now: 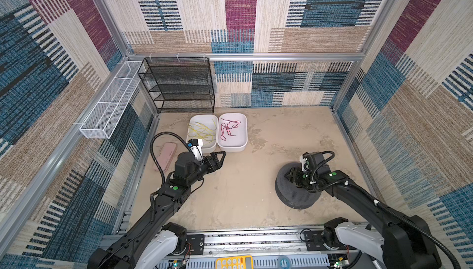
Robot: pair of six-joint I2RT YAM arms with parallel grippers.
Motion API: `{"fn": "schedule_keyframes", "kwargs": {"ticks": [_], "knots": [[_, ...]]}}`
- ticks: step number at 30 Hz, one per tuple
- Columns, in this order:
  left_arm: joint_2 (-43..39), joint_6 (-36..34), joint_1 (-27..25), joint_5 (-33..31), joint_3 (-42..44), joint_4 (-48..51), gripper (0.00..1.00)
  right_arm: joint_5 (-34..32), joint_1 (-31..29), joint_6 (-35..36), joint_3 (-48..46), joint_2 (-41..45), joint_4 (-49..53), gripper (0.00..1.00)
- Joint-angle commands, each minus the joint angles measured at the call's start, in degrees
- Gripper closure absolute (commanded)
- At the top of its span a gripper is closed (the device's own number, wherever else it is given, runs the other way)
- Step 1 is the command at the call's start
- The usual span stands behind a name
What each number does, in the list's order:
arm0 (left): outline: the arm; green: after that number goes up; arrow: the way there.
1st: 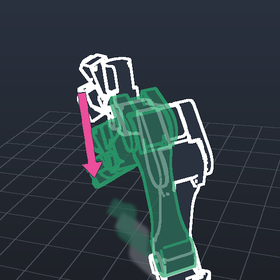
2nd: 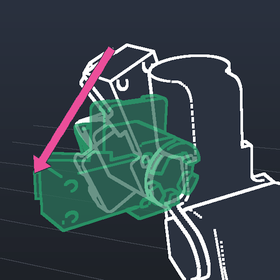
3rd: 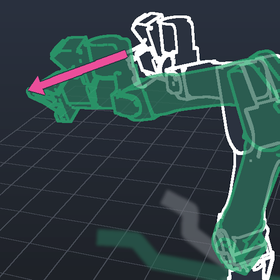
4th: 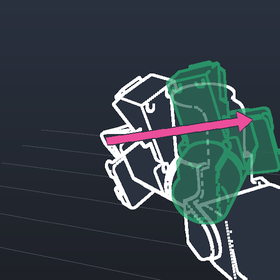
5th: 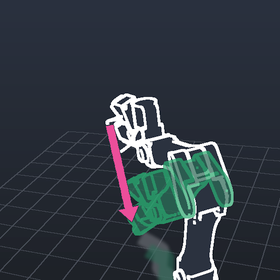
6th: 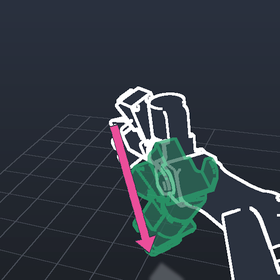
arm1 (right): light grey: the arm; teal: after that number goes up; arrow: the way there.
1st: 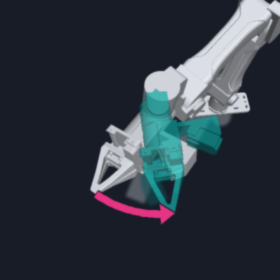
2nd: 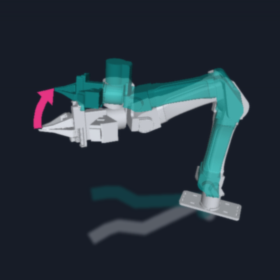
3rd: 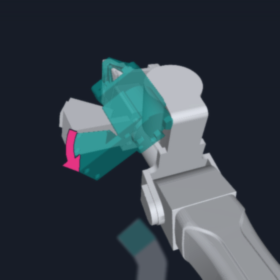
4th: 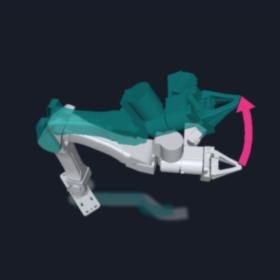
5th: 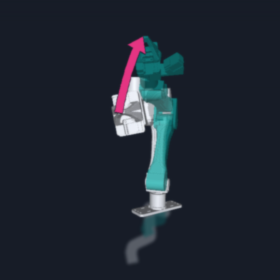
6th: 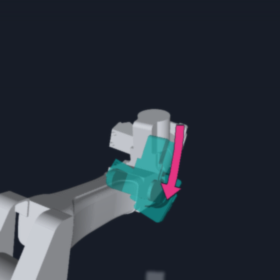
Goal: Wrap the cables
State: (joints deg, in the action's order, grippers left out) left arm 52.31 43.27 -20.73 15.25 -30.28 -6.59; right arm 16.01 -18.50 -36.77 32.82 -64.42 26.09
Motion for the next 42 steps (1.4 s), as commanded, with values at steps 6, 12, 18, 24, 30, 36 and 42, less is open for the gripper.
{"fn": "schedule_keyframes", "kwargs": {"ticks": [6, 12, 18, 24, 30, 36, 42], "knots": [[-0.7, -1.0, 0.1, -3.6, 0.7, 0.3, 0.17, 3.3, -3.4, -1.1, 3.1, -7.4, -9.9, 0.38], [-0.2, -1.3, 0.2, -4.3, -1.0, 1.4, 0.17, 4.3, -7.2, -2.1, 7.4, -14.3, -15.0, 0.38], [-0.3, -2.1, 0.2, -5.1, -3.2, 3.5, 0.17, 4.7, -11.6, -1.4, 14.3, -22.9, -17.8, 0.38], [-0.9, -3.5, 0.2, -5.9, -5.4, 6.1, 0.17, 5.3, -16.2, -2.2, 18.4, -29.0, -20.4, 0.37], [-0.9, -4.0, 0.2, -6.3, -6.6, 7.1, 0.17, 5.3, -19.6, -2.9, 20.0, -31.9, -21.7, 0.37], [-0.9, -4.4, 0.2, -6.6, -7.4, 7.6, 0.17, 5.2, -20.2, -2.6, 20.4, -31.7, -21.7, 0.36], [-0.9, -4.9, 0.2, -6.9, -8.4, 8.8, 0.17, 4.3, -20.2, -1.3, 21.3, -29.8, -20.0, 0.35]]}}
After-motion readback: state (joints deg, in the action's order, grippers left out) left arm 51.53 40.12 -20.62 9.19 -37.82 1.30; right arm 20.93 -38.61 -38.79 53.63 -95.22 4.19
